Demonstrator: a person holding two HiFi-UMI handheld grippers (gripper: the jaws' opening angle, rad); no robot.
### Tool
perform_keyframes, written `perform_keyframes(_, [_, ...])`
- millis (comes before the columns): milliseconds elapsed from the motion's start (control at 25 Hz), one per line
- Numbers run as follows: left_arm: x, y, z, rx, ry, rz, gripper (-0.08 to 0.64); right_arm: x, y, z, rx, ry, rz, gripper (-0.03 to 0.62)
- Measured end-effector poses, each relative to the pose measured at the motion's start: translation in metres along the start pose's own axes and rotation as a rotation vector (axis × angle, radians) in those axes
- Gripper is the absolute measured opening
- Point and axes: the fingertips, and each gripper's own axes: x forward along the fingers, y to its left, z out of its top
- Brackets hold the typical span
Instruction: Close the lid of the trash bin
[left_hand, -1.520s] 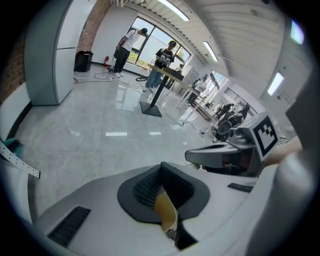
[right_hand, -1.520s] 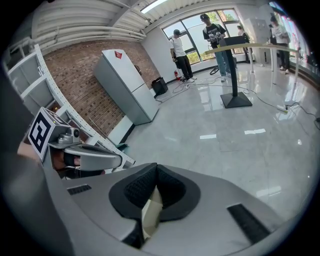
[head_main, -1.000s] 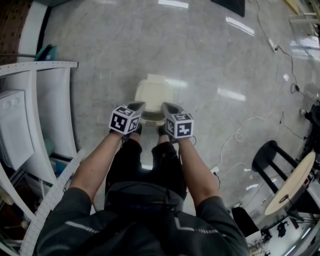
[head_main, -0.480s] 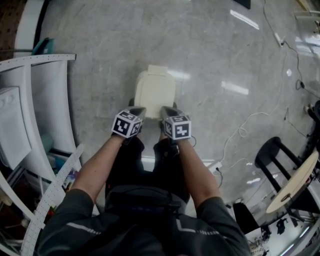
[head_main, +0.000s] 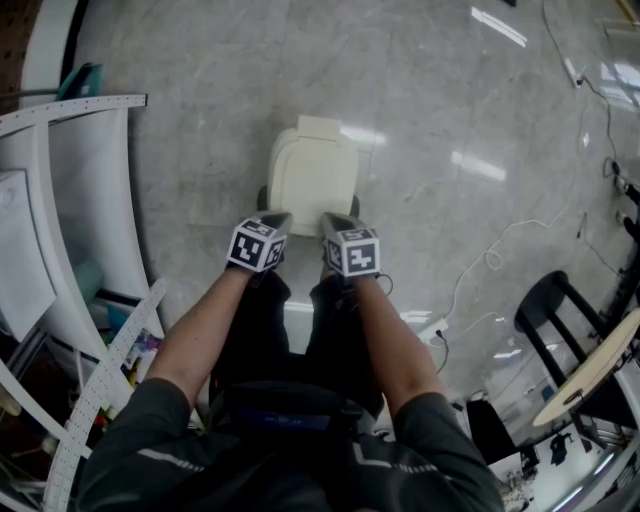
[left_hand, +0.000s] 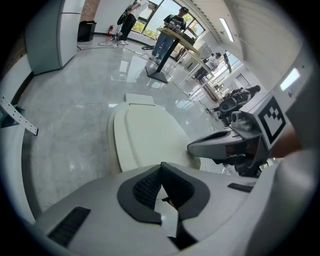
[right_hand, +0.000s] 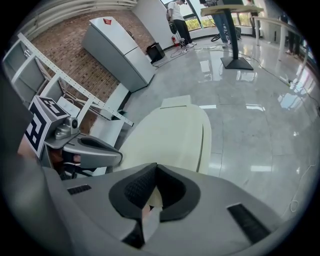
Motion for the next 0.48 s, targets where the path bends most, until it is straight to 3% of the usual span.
perform_keyframes(480, [0.026, 0.008, -0.015, -0.015, 0.036, 0.009, -0.008, 0.025, -0.008, -0.013, 0.019, 0.03, -0.008, 0.011])
